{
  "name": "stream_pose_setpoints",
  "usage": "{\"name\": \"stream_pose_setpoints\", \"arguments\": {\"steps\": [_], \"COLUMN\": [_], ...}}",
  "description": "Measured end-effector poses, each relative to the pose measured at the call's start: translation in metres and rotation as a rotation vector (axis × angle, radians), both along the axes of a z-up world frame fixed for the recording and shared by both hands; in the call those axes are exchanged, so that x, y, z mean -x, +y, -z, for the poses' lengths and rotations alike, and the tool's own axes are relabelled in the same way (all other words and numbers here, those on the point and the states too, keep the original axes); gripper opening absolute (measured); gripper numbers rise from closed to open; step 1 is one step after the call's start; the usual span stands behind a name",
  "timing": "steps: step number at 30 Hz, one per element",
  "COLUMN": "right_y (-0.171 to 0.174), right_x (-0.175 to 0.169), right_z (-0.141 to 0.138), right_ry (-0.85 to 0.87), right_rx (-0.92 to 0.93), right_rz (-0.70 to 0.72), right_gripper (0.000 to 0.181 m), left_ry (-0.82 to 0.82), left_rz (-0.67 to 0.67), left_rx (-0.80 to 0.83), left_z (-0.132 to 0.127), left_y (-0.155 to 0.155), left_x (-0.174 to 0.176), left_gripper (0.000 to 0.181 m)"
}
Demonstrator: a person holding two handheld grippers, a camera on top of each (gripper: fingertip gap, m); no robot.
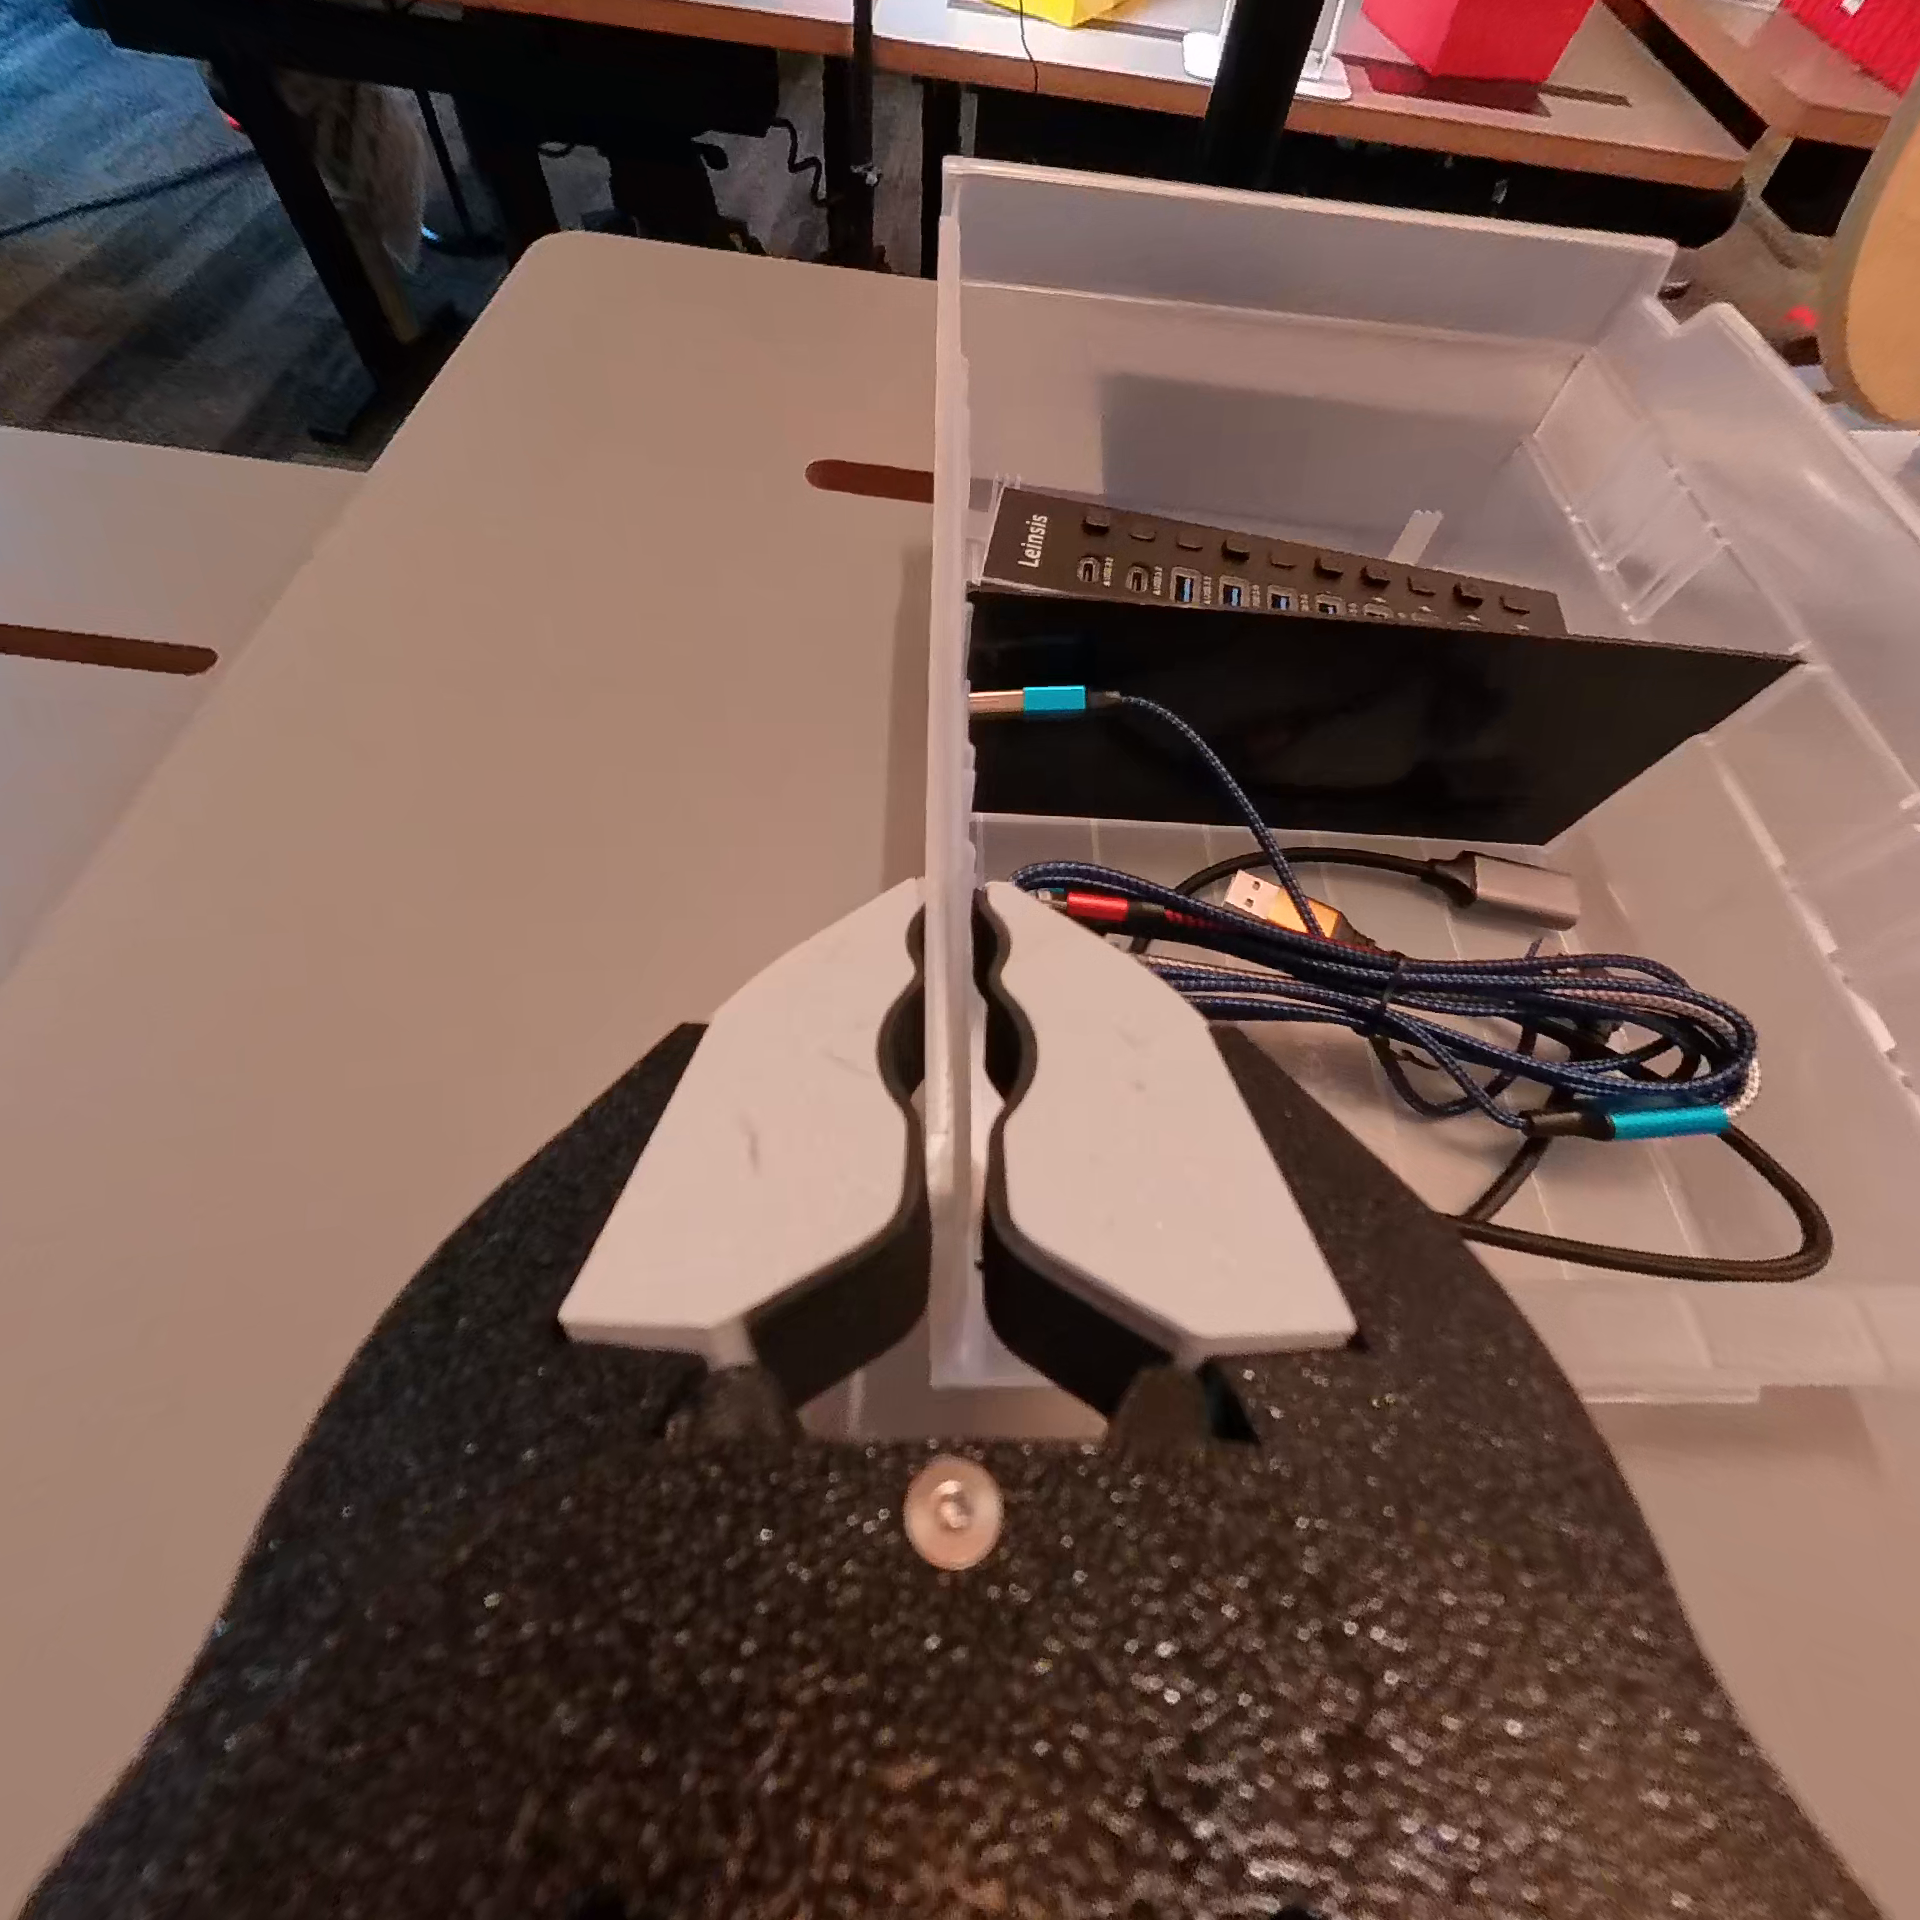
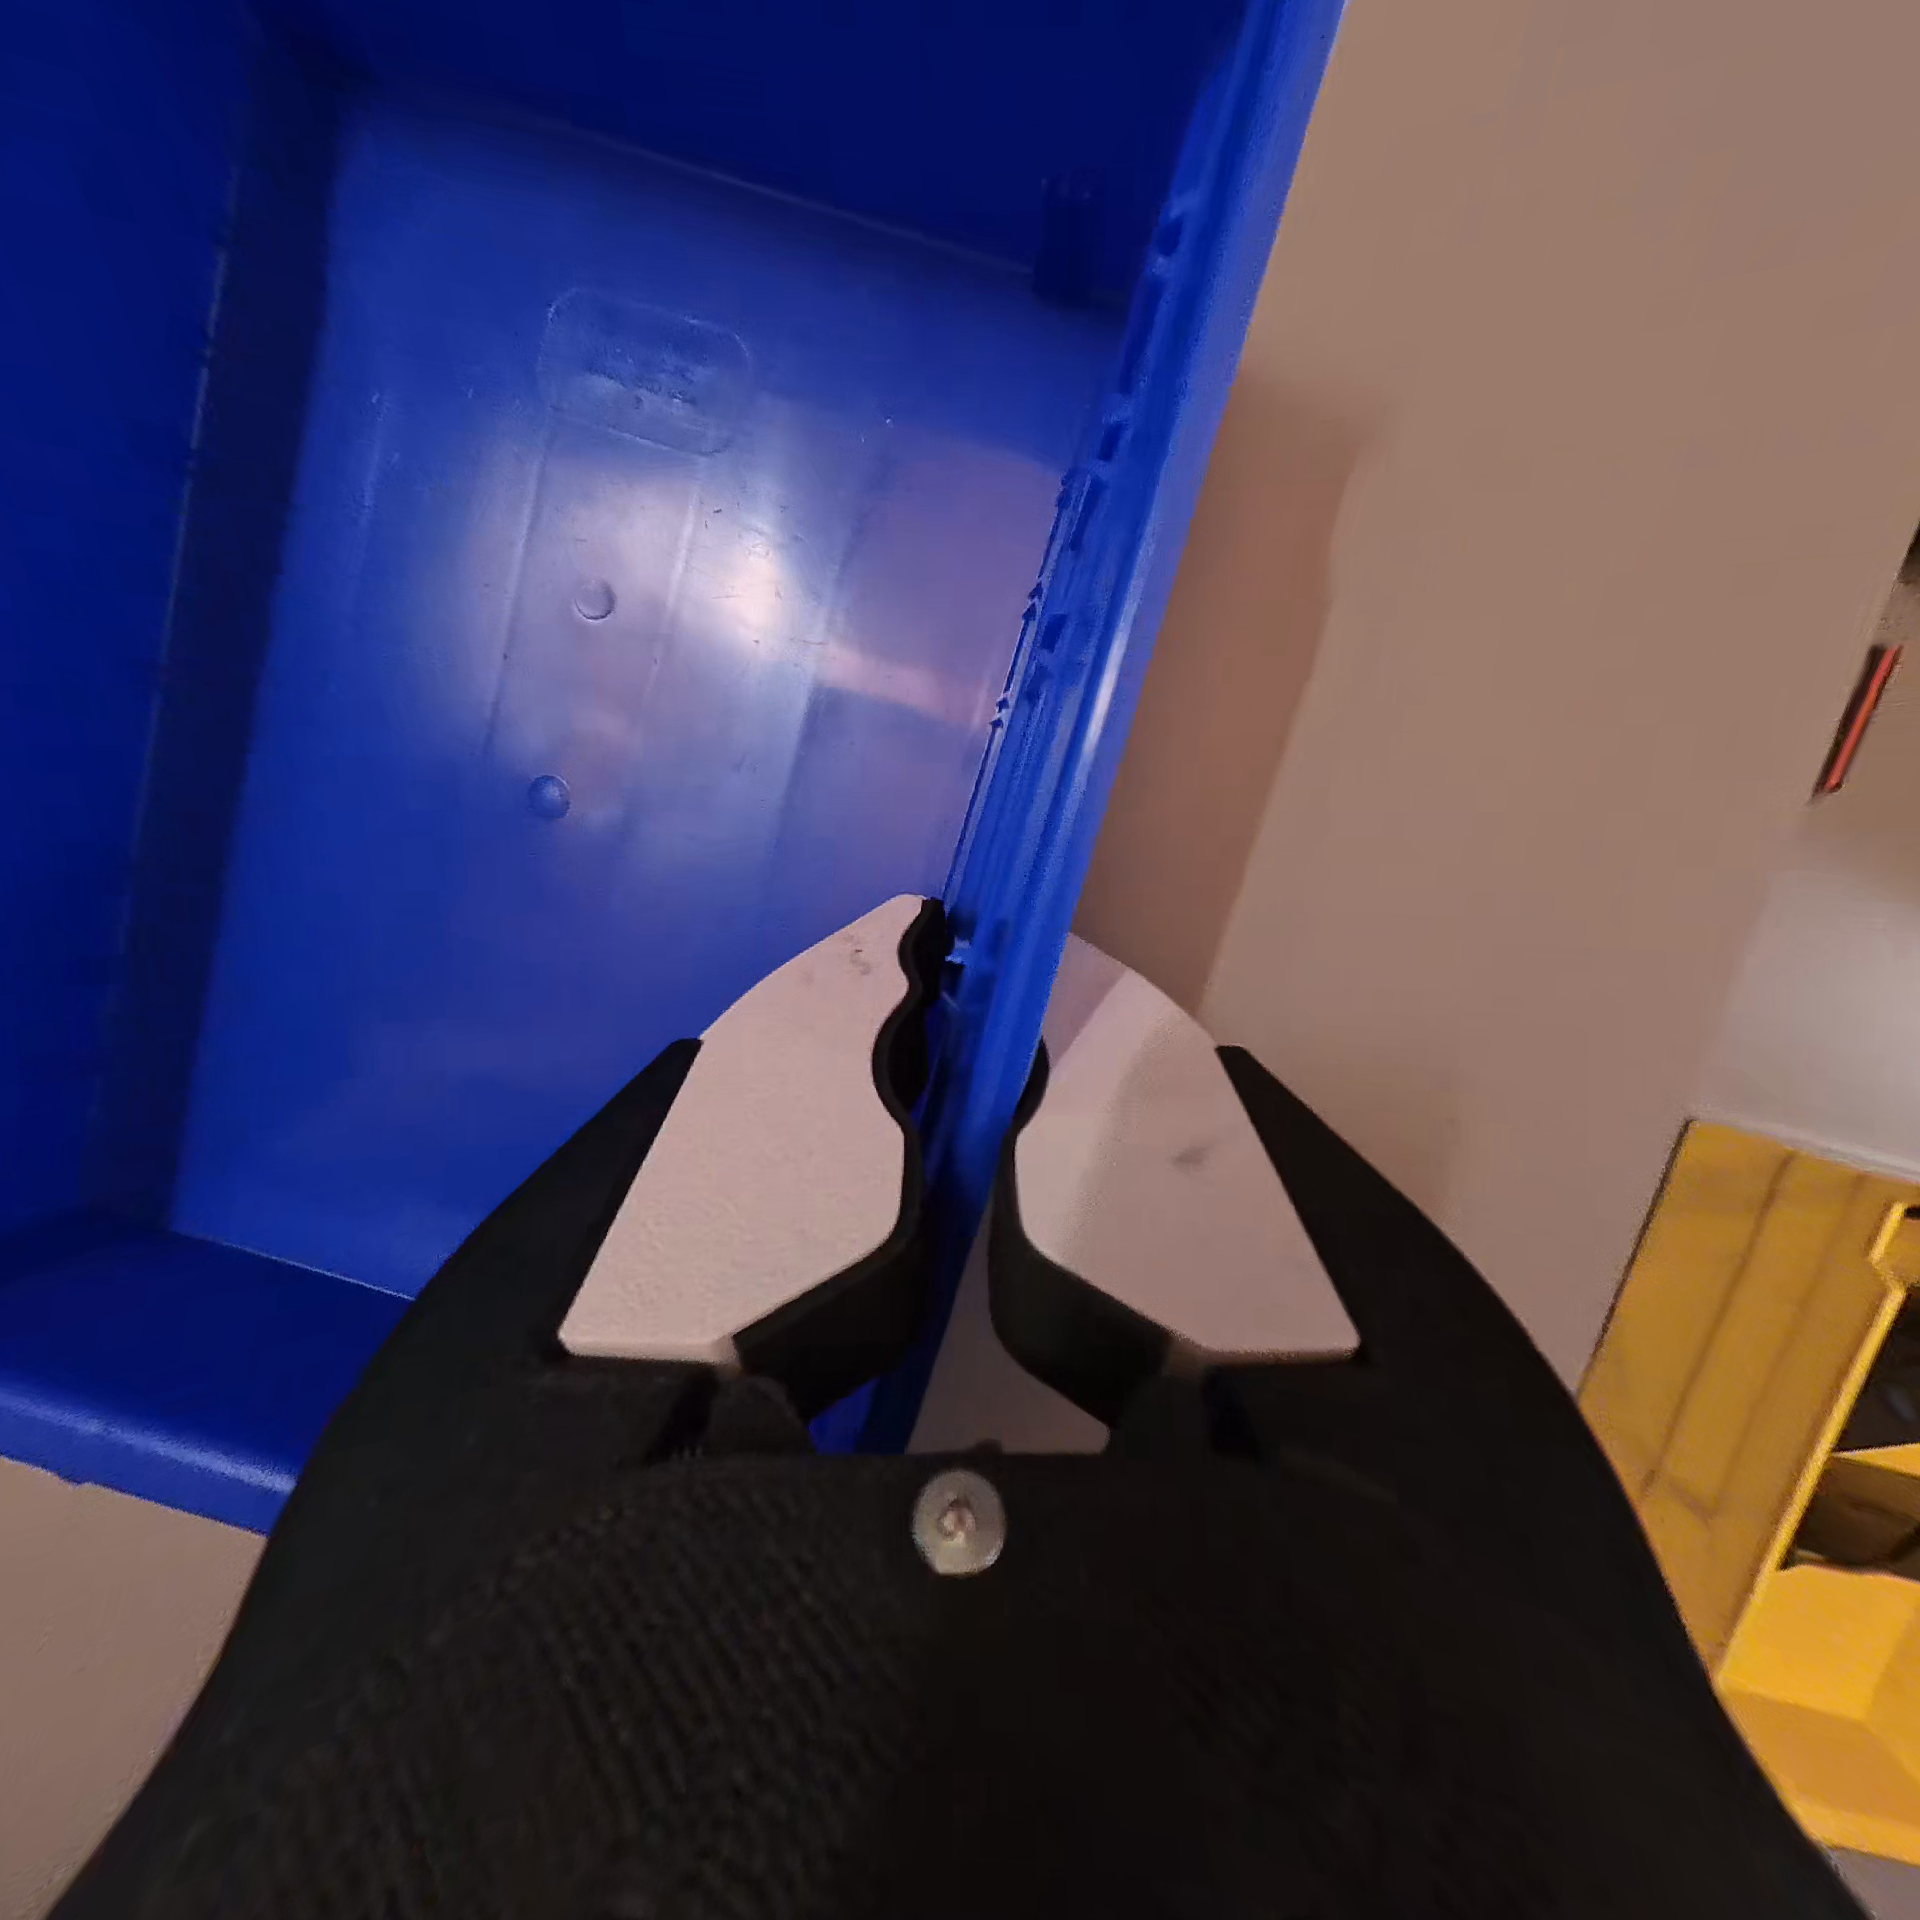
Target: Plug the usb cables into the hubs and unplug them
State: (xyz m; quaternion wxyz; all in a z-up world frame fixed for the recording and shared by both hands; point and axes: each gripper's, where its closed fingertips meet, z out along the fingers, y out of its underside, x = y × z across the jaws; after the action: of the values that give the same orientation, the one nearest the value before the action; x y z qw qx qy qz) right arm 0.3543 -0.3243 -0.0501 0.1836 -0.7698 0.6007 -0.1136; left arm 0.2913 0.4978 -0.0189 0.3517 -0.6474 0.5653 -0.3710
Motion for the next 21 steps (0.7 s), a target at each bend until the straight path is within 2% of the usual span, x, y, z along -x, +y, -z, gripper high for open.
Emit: {"name": "stream_pose_setpoints", "arguments": {"steps": [5,9,13,14,16,17,21], "right_y": [0.004,-0.005,-0.003,0.007,0.02,0.032,0.116], "right_x": [-0.014,-0.013,-0.001,0.007,0.025,0.034,0.074], "right_z": [-0.001,-0.015,-0.06,-0.072,-0.092,-0.098,-0.104], "right_ry": [-0.06,-0.18,-0.353,-0.387,-0.427,-0.441,-0.456], "right_rx": [0.074,0.209,0.266,0.243,0.284,0.287,-0.022], "right_rz": [-0.053,-0.053,-0.007,-0.034,-0.092,-0.128,-0.308], "right_gripper": [0.012,0.05,0.07,0.073,0.098,0.103,0.105], "left_ry": [0.027,0.038,0.025,0.021,-0.004,-0.015,0.023], "left_rz": [0.049,0.128,0.263,0.302,0.377,0.418,0.618], "left_rx": [-0.017,-0.162,-0.364,-0.414,-0.504,-0.544,-0.689], "left_z": [0.001,-0.01,-0.032,-0.039,-0.057,-0.066,-0.084], "left_y": [-0.002,-0.003,-0.013,-0.017,-0.027,-0.032,-0.051], "left_x": [0.0,0.0,-0.008,-0.012,-0.024,-0.031,-0.066], "left_gripper": [0.005,0.02,0.039,0.039,0.045,0.048,0.065]}}
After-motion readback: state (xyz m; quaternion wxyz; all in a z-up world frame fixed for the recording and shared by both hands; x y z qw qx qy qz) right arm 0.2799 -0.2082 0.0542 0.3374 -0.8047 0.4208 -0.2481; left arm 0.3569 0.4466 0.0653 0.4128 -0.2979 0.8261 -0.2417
